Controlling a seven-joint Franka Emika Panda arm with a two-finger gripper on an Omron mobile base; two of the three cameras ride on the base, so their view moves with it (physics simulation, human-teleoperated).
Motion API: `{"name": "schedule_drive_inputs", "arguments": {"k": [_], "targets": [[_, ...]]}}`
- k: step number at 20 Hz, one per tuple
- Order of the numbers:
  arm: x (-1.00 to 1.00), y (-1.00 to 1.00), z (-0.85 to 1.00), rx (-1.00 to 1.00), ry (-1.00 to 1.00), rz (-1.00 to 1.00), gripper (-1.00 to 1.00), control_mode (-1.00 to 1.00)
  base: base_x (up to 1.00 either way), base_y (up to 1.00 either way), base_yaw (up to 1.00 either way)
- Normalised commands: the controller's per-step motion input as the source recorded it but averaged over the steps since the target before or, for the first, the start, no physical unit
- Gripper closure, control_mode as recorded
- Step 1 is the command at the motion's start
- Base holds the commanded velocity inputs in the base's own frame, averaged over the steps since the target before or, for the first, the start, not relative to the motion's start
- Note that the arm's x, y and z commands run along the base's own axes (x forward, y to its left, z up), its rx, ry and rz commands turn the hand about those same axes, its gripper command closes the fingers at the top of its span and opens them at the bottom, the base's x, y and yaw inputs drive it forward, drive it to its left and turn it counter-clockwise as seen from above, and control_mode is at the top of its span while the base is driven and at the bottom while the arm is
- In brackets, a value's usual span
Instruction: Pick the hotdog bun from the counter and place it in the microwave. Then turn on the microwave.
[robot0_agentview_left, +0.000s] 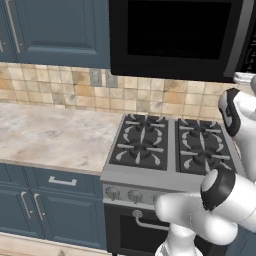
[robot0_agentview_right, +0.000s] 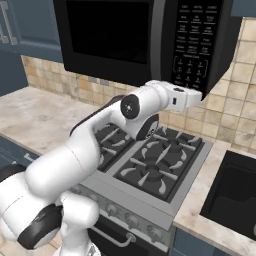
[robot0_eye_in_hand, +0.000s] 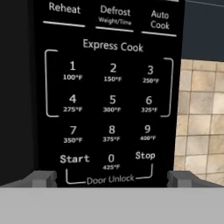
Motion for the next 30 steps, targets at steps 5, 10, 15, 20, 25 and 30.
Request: {"name": "schedule_drive_inputs", "arguments": {"k": [5,10,15,20,25,30], "targets": [[0.23,0.00,0.00,0.00,0.00,0.00,-1.00,-1.00,0.00,0.00,0.00],[0.05,-0.10,0.00,0.00,0.00,0.01,-1.00,-1.00,0.00,0.00,0.00],[0.00,-0.21,0.00,0.00,0.00,0.03,-1.00,-1.00,0.00,0.00,0.00],[0.00,-0.22,0.00,0.00,0.00,0.02,-1.00,-1.00,0.00,0.00,0.00],[0.00,-0.11,0.00,0.00,0.00,0.00,-1.00,-1.00,0.00,0.00,0.00],[0.00,-0.15,0.00,0.00,0.00,0.00,-1.00,-1.00,0.00,0.00,0.00]]}}
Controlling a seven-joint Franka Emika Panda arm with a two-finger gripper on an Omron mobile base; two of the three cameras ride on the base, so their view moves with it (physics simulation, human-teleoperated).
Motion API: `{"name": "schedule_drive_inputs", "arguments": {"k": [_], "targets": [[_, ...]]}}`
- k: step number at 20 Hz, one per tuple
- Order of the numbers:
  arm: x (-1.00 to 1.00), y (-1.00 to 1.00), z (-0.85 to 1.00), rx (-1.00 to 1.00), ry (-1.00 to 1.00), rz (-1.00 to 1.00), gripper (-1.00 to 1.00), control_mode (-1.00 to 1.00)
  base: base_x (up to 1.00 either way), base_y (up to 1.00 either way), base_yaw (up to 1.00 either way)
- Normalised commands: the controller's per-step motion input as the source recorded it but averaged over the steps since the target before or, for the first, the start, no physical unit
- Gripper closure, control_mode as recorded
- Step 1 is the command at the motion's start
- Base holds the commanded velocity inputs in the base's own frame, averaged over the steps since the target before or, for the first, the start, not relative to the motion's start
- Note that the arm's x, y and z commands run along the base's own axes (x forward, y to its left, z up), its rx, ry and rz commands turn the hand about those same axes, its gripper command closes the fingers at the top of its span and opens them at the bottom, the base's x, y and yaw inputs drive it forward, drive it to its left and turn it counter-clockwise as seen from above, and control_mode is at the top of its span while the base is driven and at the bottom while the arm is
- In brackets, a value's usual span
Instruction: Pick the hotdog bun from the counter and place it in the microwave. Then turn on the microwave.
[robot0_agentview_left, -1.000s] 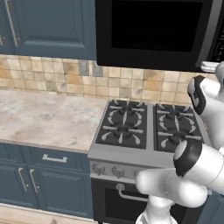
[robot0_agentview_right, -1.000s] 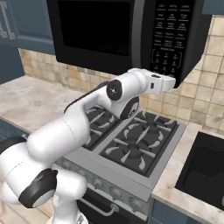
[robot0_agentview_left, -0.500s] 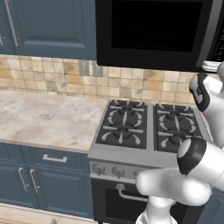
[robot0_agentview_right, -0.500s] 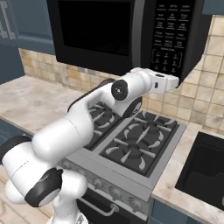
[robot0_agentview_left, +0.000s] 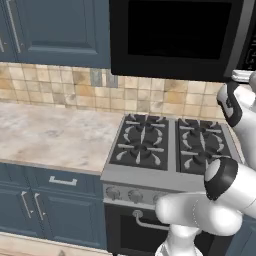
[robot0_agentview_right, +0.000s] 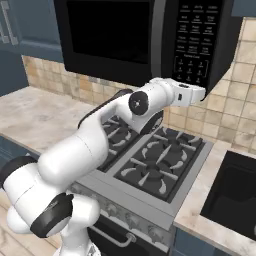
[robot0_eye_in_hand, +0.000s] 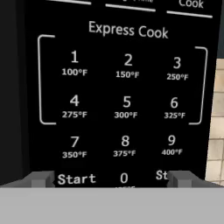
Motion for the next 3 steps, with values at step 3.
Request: {"name": "schedule_drive_inputs", "arguments": {"k": [3], "targets": [[0.00,-0.27,0.00,0.00,0.00,0.00,-1.00,-1.00,0.00,0.00,0.00]]}}
